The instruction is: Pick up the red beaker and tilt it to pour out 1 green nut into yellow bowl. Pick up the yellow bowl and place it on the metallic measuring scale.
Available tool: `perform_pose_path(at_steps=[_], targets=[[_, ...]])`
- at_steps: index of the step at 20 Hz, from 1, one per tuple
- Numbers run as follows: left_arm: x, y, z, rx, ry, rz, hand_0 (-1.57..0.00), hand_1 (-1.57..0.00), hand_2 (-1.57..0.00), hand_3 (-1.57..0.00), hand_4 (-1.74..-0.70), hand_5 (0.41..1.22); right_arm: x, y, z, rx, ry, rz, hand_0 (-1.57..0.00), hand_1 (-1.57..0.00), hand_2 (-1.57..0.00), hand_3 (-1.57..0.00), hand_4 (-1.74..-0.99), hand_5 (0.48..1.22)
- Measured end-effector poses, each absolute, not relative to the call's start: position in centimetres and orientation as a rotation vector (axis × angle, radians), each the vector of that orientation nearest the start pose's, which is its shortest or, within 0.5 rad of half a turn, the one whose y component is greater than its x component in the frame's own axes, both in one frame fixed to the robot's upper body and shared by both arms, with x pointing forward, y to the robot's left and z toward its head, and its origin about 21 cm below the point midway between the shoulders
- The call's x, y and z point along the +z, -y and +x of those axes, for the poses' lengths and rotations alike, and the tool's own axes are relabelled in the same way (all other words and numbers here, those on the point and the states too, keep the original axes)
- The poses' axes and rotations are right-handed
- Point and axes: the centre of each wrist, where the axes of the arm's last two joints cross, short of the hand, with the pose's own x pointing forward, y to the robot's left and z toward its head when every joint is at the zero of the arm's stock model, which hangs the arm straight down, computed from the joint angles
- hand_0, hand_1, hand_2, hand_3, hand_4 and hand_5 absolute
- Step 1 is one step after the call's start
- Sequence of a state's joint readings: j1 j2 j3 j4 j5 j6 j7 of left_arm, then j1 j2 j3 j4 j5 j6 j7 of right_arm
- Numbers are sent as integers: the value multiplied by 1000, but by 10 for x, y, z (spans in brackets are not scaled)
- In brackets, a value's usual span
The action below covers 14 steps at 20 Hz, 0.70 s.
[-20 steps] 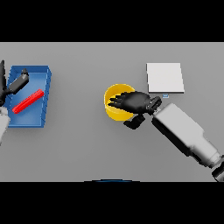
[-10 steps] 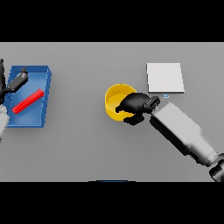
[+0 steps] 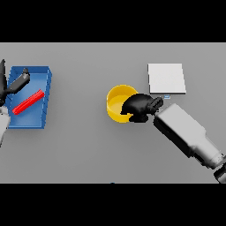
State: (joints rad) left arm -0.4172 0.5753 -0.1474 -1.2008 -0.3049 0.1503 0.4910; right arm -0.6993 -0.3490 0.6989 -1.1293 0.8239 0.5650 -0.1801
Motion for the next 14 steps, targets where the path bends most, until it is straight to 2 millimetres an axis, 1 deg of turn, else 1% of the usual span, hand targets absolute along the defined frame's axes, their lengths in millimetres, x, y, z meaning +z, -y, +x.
perform_pose_path(at_steps=[2, 3, 4, 6, 7, 8, 9, 12, 13, 14], targets=[[78, -329, 343, -460, 1118, 863, 1, 1, 1, 1, -731, 685, 55, 129, 353, 2121, 1123, -260, -1531, -1531, -1306, -1405, -1725, 1210], [77, -329, 344, -452, 1111, 864, 1, 1, 1, 1, -730, 687, 58, 132, 354, 2129, 1125, -267, -1539, -1539, -1330, -1376, -1728, 1212], [77, -333, 343, -449, 1109, 871, 1, 1, 1, 1, -729, 690, 65, 131, 355, 2125, 1130, -277, -1546, -1545, -1356, -1336, -1731, 1214], [81, -331, 347, -447, 1109, 869, 1, 1, 1, 1, -733, 692, 75, 131, 358, 2108, 1129, -310, -1555, -1554, -1386, -1286, -1735, 1217], [78, -330, 346, -459, 1107, 863, 1, 1, 1, 1, -735, 690, 82, 132, 358, 2102, 1131, -323, -1558, -1558, -1404, -1266, -1736, 1217], [81, -329, 347, -457, 1116, 863, 1, 1, 1, 1, -736, 695, 88, 136, 356, 2110, 1128, -311, -1561, -1560, -1413, -1252, -1737, 1218], [79, -331, 344, -461, 1119, 869, 1, 1, 1, 1, -734, 697, 96, 137, 357, 2104, 1140, -331, -1563, -1563, -1419, -1242, -1738, 1219], [80, -327, 344, -455, 1119, 870, 1, 1, 1, 1, -737, 697, 115, 142, 359, 2073, 1175, -400, -1567, -1567, -1436, -1260, -1739, 1220], [80, -329, 344, -459, 1118, 873, 1, 1, 1, 1, -736, 697, 118, 143, 359, 2058, 1186, -415, -1568, -1568, -1436, -1266, -1740, 1220], [83, -328, 345, -451, 1117, 871, 1, 1, 1, 1, -744, 697, 121, 144, 361, 2043, 1194, -428, -1568, -1568, -1431, -1327, -1740, 1220]])
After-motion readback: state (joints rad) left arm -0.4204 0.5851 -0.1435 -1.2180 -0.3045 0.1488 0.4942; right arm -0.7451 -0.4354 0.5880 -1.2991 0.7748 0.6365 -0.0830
